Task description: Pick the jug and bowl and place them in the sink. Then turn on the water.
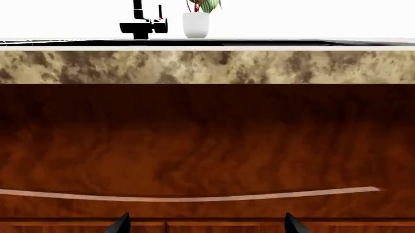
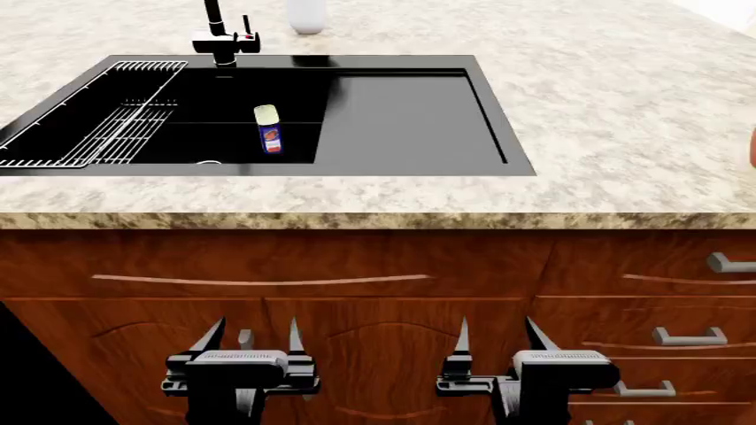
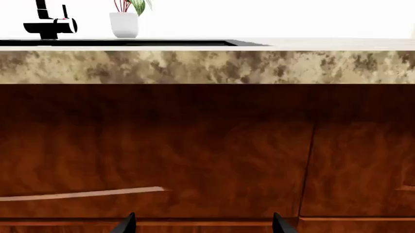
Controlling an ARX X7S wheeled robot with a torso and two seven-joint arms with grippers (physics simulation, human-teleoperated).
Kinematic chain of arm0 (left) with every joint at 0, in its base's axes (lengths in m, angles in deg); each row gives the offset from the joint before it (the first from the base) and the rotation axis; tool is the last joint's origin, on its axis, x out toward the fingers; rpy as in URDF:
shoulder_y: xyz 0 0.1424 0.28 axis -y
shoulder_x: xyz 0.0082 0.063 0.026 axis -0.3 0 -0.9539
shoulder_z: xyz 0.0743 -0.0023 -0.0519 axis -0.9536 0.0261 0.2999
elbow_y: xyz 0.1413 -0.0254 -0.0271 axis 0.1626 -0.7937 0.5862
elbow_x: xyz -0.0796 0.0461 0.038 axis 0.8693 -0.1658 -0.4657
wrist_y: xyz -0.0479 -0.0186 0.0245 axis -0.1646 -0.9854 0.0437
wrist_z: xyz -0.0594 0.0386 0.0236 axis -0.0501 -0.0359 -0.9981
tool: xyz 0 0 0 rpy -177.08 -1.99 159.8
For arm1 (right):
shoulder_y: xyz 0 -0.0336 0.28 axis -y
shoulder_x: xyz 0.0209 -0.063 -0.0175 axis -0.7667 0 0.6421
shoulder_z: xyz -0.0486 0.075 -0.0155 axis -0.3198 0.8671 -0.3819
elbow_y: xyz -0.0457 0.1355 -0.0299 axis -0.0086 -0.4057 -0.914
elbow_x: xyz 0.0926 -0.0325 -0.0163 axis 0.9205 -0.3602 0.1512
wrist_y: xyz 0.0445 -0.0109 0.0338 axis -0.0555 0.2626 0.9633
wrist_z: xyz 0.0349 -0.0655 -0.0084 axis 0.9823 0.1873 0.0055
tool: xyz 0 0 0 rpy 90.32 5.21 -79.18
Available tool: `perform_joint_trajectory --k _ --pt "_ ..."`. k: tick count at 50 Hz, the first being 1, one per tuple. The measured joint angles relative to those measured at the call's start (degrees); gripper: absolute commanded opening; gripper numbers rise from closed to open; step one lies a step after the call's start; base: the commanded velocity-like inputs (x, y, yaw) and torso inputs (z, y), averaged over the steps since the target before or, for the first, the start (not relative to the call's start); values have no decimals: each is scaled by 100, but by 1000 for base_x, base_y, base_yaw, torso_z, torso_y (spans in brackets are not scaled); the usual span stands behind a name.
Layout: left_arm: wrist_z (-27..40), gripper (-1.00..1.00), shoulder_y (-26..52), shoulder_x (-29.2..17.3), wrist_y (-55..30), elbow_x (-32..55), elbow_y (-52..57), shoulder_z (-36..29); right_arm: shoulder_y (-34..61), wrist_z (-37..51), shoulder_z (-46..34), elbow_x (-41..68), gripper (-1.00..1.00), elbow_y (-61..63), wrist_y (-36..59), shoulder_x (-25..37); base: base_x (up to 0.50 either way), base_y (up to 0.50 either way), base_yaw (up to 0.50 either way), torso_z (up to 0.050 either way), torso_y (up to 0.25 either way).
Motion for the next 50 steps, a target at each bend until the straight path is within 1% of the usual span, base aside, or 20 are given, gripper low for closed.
perform_joint_trajectory --k 5,14,21,27,34,38,43,50 --pt "55 100 13 -49 5 19 -23 -68 15 63 -44 51 100 0 21 46 0 0 0 3 0" --pt "87 100 58 -206 -461 245 360 -176 102 227 -130 166 100 238 255 188 0 0 0 50 0" --pt "115 100 298 -363 -1184 488 1015 -162 381 331 -159 217 100 689 719 348 0 0 0 50 0" --pt "127 100 769 -518 -2071 781 1666 -99 803 369 -151 262 100 1156 1346 530 0 0 0 50 0" --pt "139 100 1712 -703 -3140 1124 2185 5 1632 335 -103 351 100 1595 2270 777 0 0 0 50 0" --pt "148 100 2534 -772 -3639 1276 2039 80 2300 267 -86 400 100 1631 2779 946 0 0 0 50 0" --pt "154 100 3748 -838 -3913 1306 1274 97 3284 135 -134 408 100 1368 3290 1184 0 0 0 50 0" --pt "76 100 5389 -898 -3801 1191 -375 -14 4833 -150 -316 381 100 532 3758 1486 0 0 0 48 0"
